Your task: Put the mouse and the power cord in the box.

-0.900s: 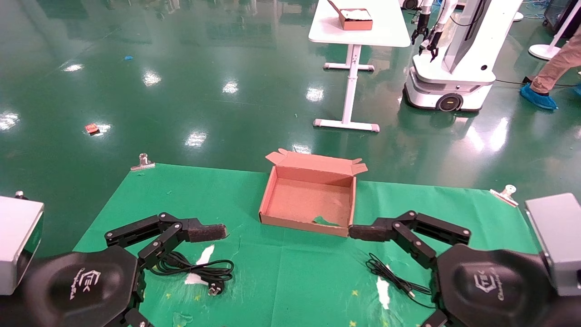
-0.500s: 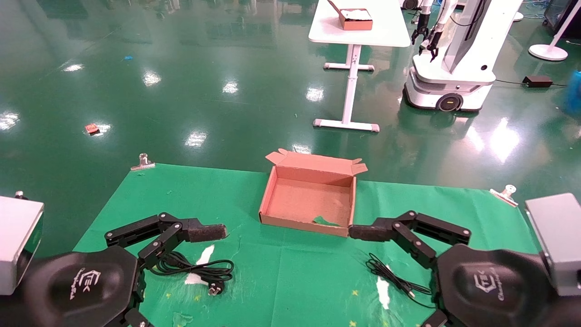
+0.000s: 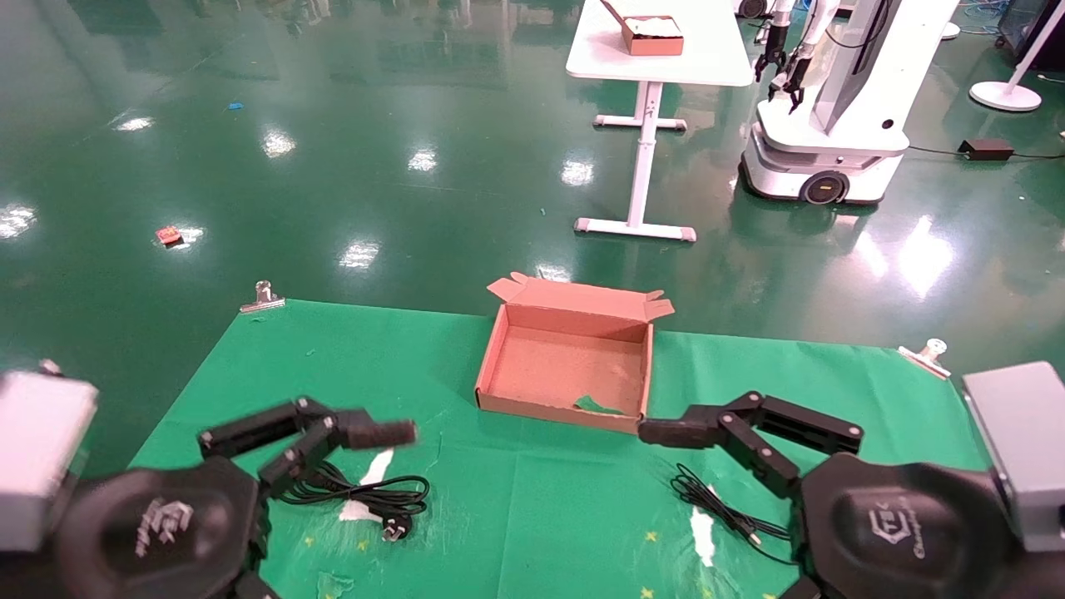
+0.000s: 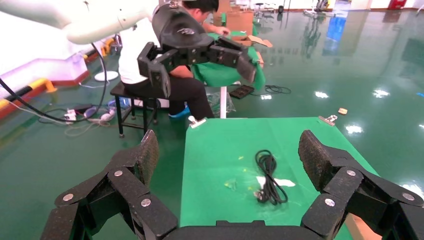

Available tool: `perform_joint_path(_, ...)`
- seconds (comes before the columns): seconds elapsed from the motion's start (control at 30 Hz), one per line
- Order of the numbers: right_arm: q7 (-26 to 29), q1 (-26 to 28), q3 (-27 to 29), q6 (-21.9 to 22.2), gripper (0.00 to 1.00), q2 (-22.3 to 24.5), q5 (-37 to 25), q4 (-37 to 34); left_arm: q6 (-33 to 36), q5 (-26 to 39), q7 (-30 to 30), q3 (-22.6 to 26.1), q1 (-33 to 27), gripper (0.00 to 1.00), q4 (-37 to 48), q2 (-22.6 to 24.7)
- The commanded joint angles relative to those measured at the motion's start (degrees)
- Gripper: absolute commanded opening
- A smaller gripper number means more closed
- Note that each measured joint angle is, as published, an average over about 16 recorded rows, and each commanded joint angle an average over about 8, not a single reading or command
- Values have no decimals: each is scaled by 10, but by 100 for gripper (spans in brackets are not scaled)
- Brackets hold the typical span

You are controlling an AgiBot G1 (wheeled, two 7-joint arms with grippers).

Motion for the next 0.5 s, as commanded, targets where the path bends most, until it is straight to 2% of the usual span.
perform_joint_path(0.03, -2, -1, 0, 0, 100, 2, -3, -1, 2, 10, 4, 4, -4, 100, 0, 0)
perform_joint_path(0.23, -33, 39, -29, -30, 100, 5, -69, -49, 25, 93, 35, 45, -65, 100, 41, 28)
perform_joint_path(0.5, -113, 116, -112, -39, 100, -6, -185, -170, 38, 251, 135, 153, -182, 100, 142, 83)
